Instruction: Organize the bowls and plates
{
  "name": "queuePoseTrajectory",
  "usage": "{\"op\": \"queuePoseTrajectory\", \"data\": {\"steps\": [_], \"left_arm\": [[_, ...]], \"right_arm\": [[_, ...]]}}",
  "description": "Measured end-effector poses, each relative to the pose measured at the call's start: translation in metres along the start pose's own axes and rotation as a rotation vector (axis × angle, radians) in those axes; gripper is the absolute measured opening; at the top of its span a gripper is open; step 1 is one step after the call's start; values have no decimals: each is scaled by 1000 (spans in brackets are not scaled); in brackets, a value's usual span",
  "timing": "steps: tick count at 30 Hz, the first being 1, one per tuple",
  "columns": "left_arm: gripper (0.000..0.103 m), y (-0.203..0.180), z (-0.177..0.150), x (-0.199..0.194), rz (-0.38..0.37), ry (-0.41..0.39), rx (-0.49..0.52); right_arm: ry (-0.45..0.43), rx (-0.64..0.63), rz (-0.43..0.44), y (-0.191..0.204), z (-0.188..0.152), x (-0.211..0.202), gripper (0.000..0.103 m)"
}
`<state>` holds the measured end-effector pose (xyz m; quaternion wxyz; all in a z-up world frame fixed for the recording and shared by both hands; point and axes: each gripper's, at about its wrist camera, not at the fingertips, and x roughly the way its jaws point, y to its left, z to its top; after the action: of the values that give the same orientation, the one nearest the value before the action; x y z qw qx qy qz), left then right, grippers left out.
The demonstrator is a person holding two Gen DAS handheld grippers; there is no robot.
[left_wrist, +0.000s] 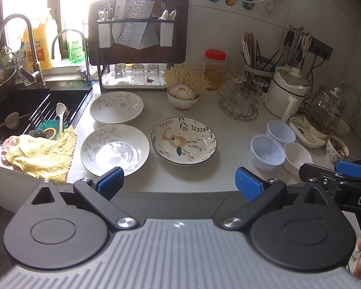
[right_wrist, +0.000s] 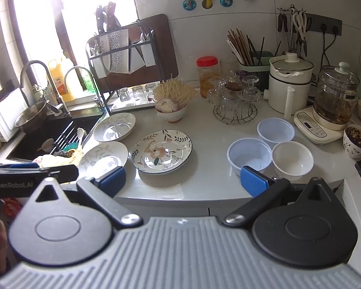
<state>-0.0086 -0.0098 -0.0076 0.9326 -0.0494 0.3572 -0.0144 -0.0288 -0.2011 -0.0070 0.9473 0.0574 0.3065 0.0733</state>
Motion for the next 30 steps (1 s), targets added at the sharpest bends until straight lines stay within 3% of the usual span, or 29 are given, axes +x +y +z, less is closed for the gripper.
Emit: {"op": "queuePoseTrajectory", "data": {"steps": [13, 30], "left_arm": [[100, -1, -2, 10, -14, 31, -5], [100, -3, -8, 24, -21, 68, -14]], "right_arm": [[-26, 53, 40, -9, -5, -3, 103], [-20, 58, 3, -9, -10, 3, 103]]}}
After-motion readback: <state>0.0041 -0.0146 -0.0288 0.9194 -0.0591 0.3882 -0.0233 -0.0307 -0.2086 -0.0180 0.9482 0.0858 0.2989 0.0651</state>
